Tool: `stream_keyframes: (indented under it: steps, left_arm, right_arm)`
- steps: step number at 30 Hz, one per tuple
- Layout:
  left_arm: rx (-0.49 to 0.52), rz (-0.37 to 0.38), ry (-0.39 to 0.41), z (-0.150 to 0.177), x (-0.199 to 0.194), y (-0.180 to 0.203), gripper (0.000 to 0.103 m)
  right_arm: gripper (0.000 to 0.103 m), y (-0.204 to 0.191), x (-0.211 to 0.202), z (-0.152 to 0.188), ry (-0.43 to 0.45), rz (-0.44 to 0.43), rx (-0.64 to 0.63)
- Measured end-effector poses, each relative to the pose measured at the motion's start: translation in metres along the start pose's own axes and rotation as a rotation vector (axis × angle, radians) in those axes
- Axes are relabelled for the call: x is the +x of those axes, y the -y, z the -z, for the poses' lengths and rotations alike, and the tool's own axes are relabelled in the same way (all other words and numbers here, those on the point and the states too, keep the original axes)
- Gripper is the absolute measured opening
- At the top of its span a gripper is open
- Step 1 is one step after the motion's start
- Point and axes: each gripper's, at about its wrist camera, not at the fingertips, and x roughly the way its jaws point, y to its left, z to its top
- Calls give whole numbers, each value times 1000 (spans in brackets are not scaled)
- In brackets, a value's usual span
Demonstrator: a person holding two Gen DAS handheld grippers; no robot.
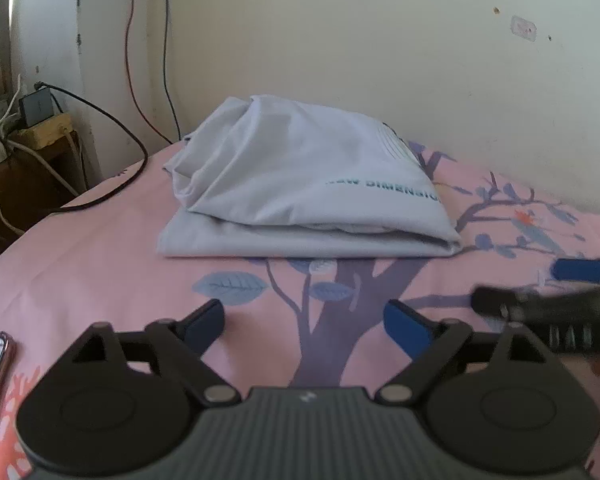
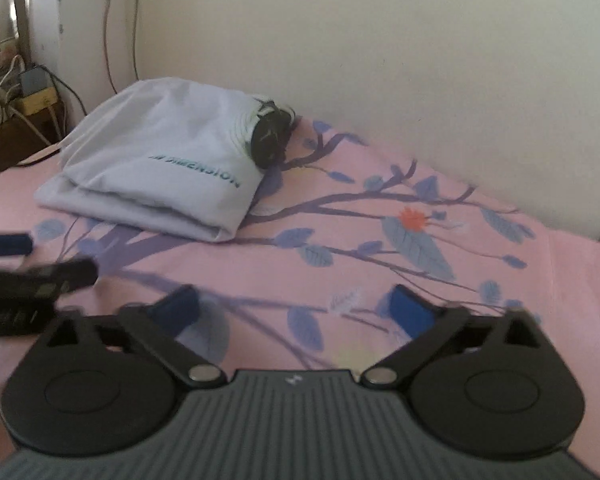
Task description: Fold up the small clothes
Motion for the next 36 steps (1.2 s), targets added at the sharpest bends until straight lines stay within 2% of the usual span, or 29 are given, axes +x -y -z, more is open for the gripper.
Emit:
stream_keyframes:
  steps: [5,36]
  left_arm:
    - [22,16,-20,-1,3,2,103]
    - [12,50,-11,-1,2,0,103]
  right_arm:
    - [103,6,5,-3,-5,-8,14]
    - [103,6,7,-3,-6,-12,13]
